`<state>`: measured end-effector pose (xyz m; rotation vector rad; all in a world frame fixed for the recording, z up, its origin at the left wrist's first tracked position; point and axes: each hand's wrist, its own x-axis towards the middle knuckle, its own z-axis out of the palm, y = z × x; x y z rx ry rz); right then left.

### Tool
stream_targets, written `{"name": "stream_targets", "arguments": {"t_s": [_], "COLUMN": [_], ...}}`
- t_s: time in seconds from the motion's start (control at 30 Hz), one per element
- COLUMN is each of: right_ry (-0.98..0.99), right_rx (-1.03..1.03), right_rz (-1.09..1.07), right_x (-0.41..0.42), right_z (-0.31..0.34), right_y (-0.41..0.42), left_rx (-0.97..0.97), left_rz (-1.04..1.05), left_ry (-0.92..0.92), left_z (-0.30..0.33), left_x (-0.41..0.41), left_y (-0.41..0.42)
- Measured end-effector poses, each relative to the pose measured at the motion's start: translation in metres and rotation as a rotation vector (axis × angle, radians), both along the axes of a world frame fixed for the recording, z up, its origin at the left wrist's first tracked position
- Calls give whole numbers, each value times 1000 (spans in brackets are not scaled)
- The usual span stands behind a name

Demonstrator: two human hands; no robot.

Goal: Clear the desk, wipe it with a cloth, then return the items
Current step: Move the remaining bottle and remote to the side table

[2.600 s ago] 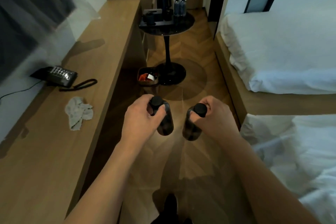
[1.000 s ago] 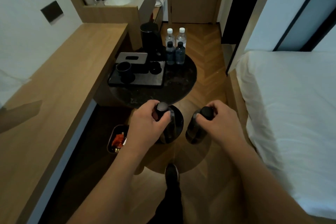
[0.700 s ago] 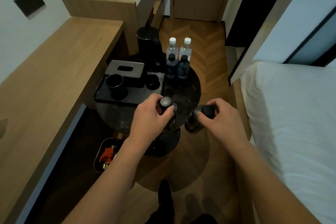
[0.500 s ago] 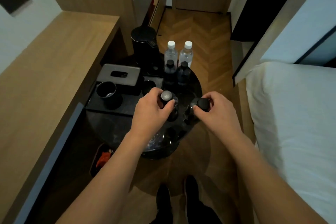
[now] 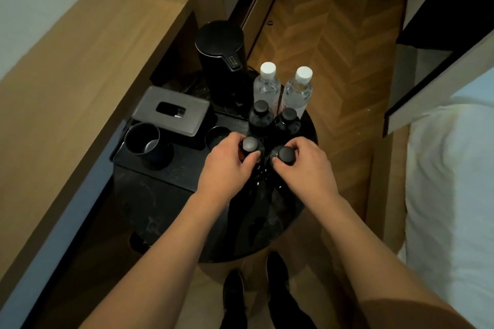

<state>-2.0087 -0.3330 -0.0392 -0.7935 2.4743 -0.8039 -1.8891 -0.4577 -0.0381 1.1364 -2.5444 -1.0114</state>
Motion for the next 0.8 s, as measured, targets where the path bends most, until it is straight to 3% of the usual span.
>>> {"name": "stream_targets", "arguments": {"t_s": [0.33,0.47,0.57,0.8], "right_ry": [-33,176,281,304], "right_rx": [46,130,1,-277], "right_rz": [28,116,180,497], "right_x": [-6,1,18,87], "right_z": [-9,8,26,53], "right_y": [-12,-2,-4,-43], "left_rx": [2,-4,-48,-242], "left_rz": [-3,31,135,391], "left_ry": [-63,-91,-54,6], "left_z": [-10,2,14,41], "left_x": [-21,-3,27,127], "left_y": [-7,-5,2,13]}}
